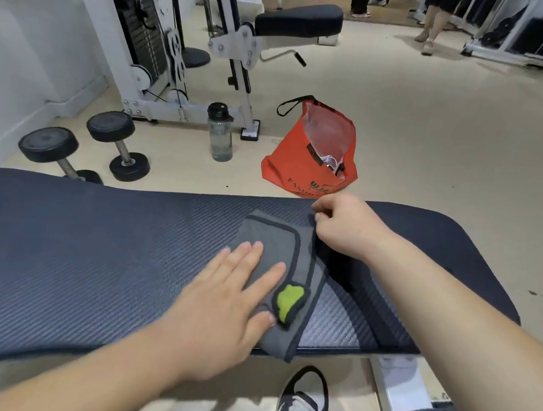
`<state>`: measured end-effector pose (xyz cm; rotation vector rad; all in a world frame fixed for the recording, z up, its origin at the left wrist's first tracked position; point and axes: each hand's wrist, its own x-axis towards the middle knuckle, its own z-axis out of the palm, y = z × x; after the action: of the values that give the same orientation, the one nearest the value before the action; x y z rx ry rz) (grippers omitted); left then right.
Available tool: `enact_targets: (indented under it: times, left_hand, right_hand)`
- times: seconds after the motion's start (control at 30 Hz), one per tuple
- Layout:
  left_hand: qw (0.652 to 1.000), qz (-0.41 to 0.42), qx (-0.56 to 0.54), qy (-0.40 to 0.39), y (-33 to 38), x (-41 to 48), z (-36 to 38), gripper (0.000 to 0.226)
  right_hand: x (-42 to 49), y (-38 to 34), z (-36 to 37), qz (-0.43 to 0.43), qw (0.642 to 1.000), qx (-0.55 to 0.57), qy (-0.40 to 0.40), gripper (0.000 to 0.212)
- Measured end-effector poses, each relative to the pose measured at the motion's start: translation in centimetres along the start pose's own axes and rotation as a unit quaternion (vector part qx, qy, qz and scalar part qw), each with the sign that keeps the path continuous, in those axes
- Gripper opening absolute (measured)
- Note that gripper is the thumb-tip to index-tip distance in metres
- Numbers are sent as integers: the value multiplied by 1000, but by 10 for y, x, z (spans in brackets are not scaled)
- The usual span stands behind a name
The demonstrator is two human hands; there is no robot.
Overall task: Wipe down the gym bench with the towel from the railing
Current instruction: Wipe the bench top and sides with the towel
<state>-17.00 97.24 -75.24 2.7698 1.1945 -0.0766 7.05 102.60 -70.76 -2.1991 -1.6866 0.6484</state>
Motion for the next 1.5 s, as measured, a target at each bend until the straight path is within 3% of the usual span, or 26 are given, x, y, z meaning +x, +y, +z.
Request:
enact_targets:
  times: [0.07, 0.13, 0.2, 0.27, 0.4, 0.47, 0.53, 0.63, 0.73, 0.83, 0.93, 1.1, 1.23, 1.33, 1.4, 1.5]
  left_hand:
    - [1000, -16, 20, -11, -30, 13, -2, 74]
    - [994, -106, 33, -12, -50, 36, -10, 74]
    - [982, -188, 13, -13, -48, 54, -9, 70]
    - [978, -210, -1, -2, -26, 49, -4, 71]
    - [996, -86, -12, 20, 9, -9, 3, 71]
    - [999, -31, -17, -8, -9, -24, -2, 72]
    - [999, -36, 5, -23, -44, -21, -6, 75]
    - [985, -170, 25, -20, -83, -9, -12, 82]
    - [964, -264, 2, -21, -62, -2, -6, 71]
    - [981, -192, -7, -24, -13, -17, -1, 76]
    - [994, -89, -5, -59, -24, -24, -9, 70]
    - [977, -186, -35, -97, -55, -8, -29, 73]
    - [968, -104, -177, -146, -48, -32, -47, 88]
    - [943, -170, -287, -3, -84, -44, -66, 63]
    - [939, -225, -240, 99, -106, -49, -67, 51]
    - [940, -230, -211, 135, -117, -44, -60, 42]
  right_hand:
    - [-1, 0, 0, -3, 1000, -5, -4, 33]
    - [-2, 1, 1, -9, 1000, -4, -4, 34]
    - [-4, 2, 0, -12, 1000, -6, 0, 36]
    - [-5, 1, 1, -15, 1000, -16, 1, 35]
    - [-5, -9, 4, -15, 999, -43, 11, 26]
    - [-6, -14, 6, -20, 998, -57, 18, 31]
    - [-7, -19, 9, -36, 998, -54, 18, 38]
    - [-10, -27, 12, -70, 997, -41, -2, 44]
    - [-13, -37, 13, -98, 995, -29, -10, 43]
    - [-14, -52, 17, -135, 991, -23, 1, 40]
    - [-18, -65, 25, -161, 987, -27, -12, 38]
    - [-25, -75, 36, -188, 981, -53, -20, 38]
    - [-32, -86, 48, -226, 971, -63, -37, 47]
    - [-44, -102, 62, -258, 960, -87, -67, 52]
    - [-58, -112, 74, -268, 947, -115, -137, 62]
    - [-72, -113, 90, -264, 912, -215, -229, 87]
